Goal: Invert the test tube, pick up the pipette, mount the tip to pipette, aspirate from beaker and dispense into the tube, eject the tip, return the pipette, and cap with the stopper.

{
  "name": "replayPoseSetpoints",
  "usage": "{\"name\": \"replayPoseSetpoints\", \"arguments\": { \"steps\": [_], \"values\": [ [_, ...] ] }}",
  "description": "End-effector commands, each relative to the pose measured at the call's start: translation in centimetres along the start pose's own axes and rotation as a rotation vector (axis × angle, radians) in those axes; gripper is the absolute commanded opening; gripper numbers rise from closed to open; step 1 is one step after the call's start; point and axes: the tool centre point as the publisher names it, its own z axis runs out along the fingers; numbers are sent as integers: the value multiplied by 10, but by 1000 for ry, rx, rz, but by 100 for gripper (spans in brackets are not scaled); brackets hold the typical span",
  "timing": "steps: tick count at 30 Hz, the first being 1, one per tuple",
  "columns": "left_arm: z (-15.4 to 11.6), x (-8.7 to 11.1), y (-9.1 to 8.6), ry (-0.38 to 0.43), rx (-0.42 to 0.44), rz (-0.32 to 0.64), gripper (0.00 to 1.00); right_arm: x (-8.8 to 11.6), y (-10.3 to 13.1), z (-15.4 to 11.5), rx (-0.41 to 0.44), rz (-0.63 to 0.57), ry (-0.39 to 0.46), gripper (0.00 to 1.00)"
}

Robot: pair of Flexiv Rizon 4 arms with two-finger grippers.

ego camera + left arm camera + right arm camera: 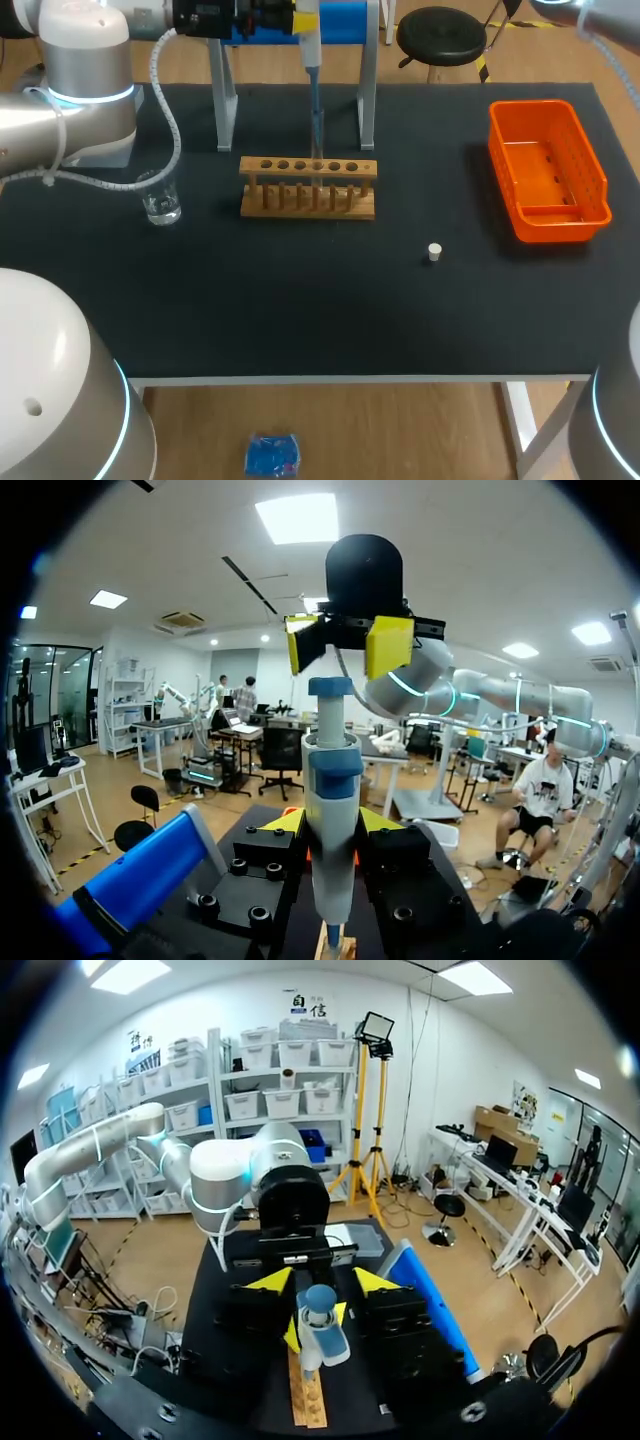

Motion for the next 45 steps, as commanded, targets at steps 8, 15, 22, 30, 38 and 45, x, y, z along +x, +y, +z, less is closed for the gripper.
{"name": "replayPoseSetpoints", "arguments": {
  "steps": [8, 15, 22, 30, 38, 45],
  "values": [
    [0, 0, -1, 0, -1, 0, 0, 18, -14, -53, -36, -33, -27, 100],
    [0, 0, -1, 0, -1, 0, 0, 32, -48, -74, -42, -71, -28, 100],
    [0, 0, -1, 0, -1, 0, 0, 44, -89, -67, -70, -104, 0, 100],
    [0, 0, -1, 0, -1, 0, 0, 49, -124, -54, -131, -129, 18, 100],
    [0, 0, -1, 0, -1, 0, 0, 44, -163, -33, -128, -141, 19, 100],
    [0, 0, -1, 0, -1, 0, 0, 42, -194, -12, -139, -127, 42, 100]
  ]
}}
